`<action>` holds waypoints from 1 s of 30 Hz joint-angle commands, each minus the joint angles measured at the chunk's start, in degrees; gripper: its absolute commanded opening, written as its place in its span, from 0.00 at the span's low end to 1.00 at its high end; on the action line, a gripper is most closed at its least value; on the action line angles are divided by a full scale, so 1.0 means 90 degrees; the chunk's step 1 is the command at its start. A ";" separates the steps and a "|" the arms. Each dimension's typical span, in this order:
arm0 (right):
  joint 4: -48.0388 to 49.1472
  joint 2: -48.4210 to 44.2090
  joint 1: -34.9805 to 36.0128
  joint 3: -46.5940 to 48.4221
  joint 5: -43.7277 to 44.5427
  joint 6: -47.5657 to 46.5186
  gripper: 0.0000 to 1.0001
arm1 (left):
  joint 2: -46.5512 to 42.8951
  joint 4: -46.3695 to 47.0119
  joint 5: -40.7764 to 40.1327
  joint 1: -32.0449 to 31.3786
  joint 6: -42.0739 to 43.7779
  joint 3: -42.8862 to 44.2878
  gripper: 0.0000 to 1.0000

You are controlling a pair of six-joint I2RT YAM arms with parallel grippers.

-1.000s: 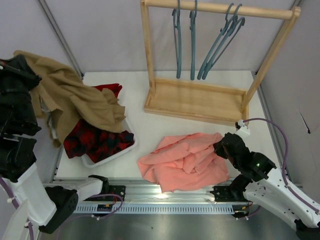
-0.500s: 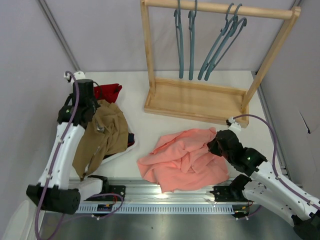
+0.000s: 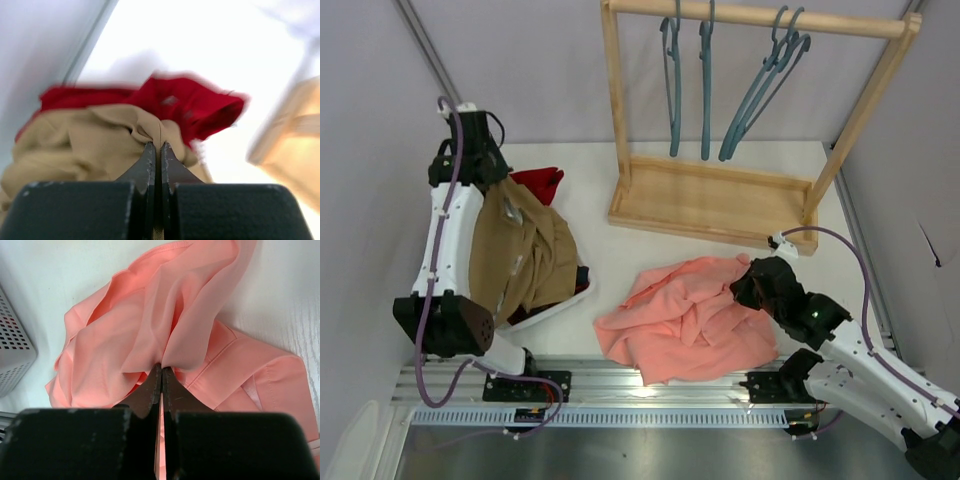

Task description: Place the skirt on the hanger

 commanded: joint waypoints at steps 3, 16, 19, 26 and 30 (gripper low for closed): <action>0.0351 0.0032 -0.0063 -0.0088 -0.0190 -0.0091 0.00 | -0.0706 0.0266 0.0528 0.0015 0.0025 0.1604 0.00; 0.0645 0.0540 -0.0287 -0.0147 -0.0591 -0.0422 0.00 | -0.1548 0.1294 0.0519 -0.0005 -0.0493 -0.2479 0.21; 0.0713 0.0618 -0.0346 -0.0167 -0.0767 -0.0461 0.00 | -0.1566 0.0612 0.0529 0.0005 -0.0298 -0.2001 0.79; 0.0860 0.0697 -0.0482 -0.0313 -0.1011 -0.0569 0.00 | -0.2532 -0.0463 0.0130 -0.0703 -0.0161 -0.0391 0.99; 0.0821 0.0629 -0.0580 -0.0371 -0.1089 -0.0637 0.00 | -0.2582 -0.1167 -0.0973 -0.2618 -0.0599 -0.0095 0.99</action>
